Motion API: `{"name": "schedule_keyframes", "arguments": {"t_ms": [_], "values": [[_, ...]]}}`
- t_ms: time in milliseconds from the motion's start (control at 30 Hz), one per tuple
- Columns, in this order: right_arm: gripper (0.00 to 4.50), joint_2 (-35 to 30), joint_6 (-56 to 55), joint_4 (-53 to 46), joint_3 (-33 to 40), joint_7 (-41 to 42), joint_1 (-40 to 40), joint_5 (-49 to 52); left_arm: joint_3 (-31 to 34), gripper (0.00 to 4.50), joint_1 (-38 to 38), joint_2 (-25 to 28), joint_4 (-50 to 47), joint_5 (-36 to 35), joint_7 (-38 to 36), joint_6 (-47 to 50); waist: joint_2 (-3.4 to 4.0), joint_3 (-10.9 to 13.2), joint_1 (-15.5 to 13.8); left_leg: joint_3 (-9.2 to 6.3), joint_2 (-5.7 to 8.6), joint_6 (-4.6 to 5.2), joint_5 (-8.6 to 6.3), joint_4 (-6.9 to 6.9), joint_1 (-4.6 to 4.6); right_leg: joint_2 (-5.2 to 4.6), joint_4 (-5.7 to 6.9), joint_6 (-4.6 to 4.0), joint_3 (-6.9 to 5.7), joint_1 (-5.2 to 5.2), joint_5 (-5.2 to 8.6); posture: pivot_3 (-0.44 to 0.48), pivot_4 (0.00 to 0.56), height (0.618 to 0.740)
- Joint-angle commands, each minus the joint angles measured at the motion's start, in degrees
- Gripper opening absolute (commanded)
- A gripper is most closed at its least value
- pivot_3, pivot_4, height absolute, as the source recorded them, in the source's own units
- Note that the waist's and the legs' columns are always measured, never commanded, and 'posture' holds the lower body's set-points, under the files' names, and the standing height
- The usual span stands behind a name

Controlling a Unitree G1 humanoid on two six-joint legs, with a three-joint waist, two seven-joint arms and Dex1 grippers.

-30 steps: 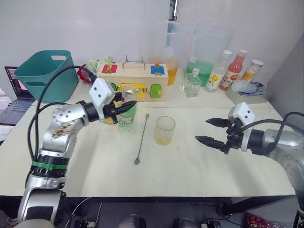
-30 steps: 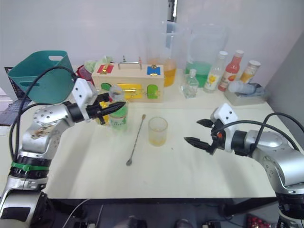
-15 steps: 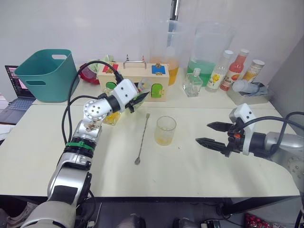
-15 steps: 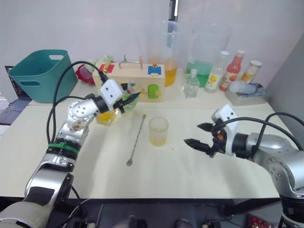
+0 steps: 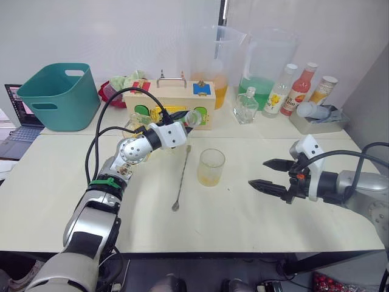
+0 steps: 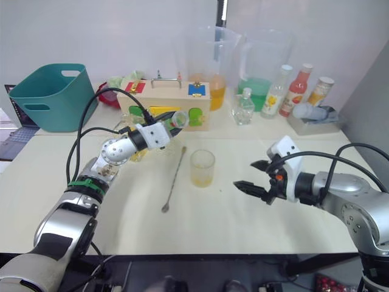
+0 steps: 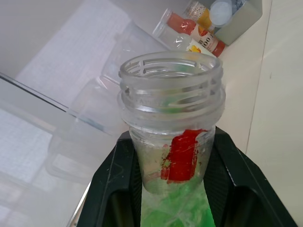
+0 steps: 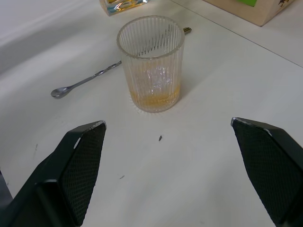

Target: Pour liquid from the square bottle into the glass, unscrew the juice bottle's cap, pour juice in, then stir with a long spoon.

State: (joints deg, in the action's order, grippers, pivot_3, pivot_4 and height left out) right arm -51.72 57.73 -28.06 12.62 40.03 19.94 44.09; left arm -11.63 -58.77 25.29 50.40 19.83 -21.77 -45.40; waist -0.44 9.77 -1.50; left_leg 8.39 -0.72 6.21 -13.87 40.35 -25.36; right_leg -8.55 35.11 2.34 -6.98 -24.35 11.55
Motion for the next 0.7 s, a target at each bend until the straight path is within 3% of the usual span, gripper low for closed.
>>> {"name": "schedule_keyframes", "arguments": {"t_ms": [33,300,700], "values": [[4.49,-0.22,-0.36,-1.68,1.02,-0.40,1.05,0.67,-0.16,1.33,-3.24,0.89,-0.53,2.39,4.90,-3.64,0.00,0.00,-0.02,0.01,0.00,0.00,0.00,0.00,-0.01,0.00,0.00,0.00,0.00,0.00,0.00,0.000,0.150,0.733],[4.49,0.12,-0.58,-2.22,1.40,-1.16,0.61,0.81,-4.09,1.33,-4.79,2.65,1.29,13.62,17.56,-3.03,0.00,0.00,0.02,0.01,0.00,0.02,-0.01,0.01,-0.03,0.00,0.03,0.01,-0.01,-0.02,0.00,0.000,0.150,0.733],[4.49,0.30,0.11,-2.93,1.86,-2.62,0.16,2.22,-8.04,1.33,-4.80,3.38,0.22,18.91,22.86,-3.30,-0.01,0.00,0.07,0.00,0.00,0.04,-0.02,0.06,-0.12,0.00,0.05,0.02,-0.01,-0.08,0.00,0.000,0.150,0.733]]}}
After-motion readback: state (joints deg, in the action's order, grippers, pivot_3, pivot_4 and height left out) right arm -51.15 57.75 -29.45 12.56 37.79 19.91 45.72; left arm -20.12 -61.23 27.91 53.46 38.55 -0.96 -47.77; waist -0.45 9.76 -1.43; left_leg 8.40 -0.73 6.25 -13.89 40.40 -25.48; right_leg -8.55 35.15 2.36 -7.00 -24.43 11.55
